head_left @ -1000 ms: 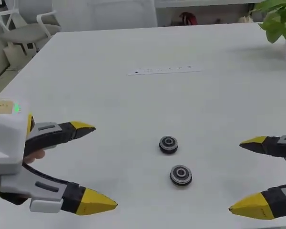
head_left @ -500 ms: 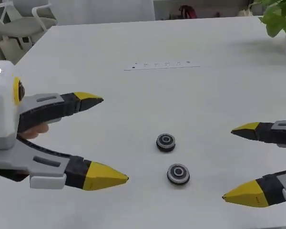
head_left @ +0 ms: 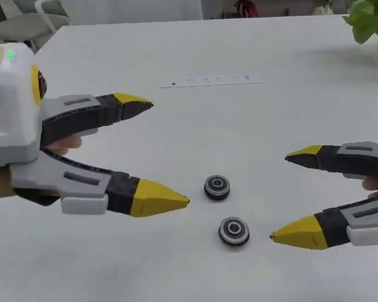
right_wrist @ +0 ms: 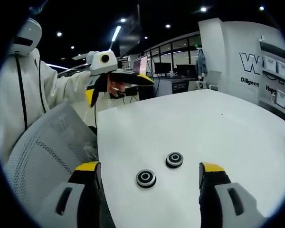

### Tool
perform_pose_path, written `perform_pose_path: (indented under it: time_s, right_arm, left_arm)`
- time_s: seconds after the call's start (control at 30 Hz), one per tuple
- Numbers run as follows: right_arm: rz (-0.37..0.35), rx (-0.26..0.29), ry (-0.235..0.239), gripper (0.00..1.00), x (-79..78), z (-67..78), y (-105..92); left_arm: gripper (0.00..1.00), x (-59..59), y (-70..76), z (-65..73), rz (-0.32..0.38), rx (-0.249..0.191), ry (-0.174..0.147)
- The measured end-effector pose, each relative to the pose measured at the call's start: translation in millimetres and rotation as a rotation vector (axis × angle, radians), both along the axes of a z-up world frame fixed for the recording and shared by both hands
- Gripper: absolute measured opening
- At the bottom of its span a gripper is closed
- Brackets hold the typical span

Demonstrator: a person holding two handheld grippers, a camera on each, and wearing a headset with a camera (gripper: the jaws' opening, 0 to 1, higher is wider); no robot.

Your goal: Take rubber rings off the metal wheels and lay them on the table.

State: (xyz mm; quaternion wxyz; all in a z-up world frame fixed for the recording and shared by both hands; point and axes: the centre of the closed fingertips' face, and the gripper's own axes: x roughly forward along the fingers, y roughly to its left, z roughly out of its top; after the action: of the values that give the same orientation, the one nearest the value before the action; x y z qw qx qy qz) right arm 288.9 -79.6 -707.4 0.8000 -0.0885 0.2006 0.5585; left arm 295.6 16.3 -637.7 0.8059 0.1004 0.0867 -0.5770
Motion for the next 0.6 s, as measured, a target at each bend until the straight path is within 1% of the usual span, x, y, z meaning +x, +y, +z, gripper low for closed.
perform_pose_path:
  time_s: [0.03,0.13,0.3,0.37,0.47,0.53,0.6]
  right_arm:
    - [0.004,0.001,0.003,0.80,2.2,0.7,2.5]
    - [0.032,-0.013,0.008,0.75,4.2,-1.2,8.5]
    - [0.044,-0.016,0.017,0.75,11.4,-1.8,14.3]
    - [0.055,-0.022,0.020,0.73,12.2,-2.3,15.6]
    - [0.064,-0.030,0.021,0.71,13.2,-4.4,16.8]
    - [0.065,-0.031,0.025,0.69,14.0,-7.4,17.3]
    - [0.067,-0.031,0.031,0.67,13.4,-10.6,17.7]
  left_arm:
    - [0.93,2.0,-2.2,-0.3,-0.011,0.002,0.008]
    - [0.92,9.1,-7.4,0.8,-0.022,0.003,0.005]
    - [0.92,18.8,-18.4,3.9,-0.039,-0.011,0.002]
    - [0.92,22.4,-21.4,1.5,-0.044,-0.008,0.003]
    - [0.91,24.5,-26.2,-4.5,-0.057,-0.009,0.029]
    - [0.90,25.0,-29.2,-12.0,-0.064,0.005,0.038]
    - [0.88,23.9,-32.6,-18.7,-0.067,0.007,0.046]
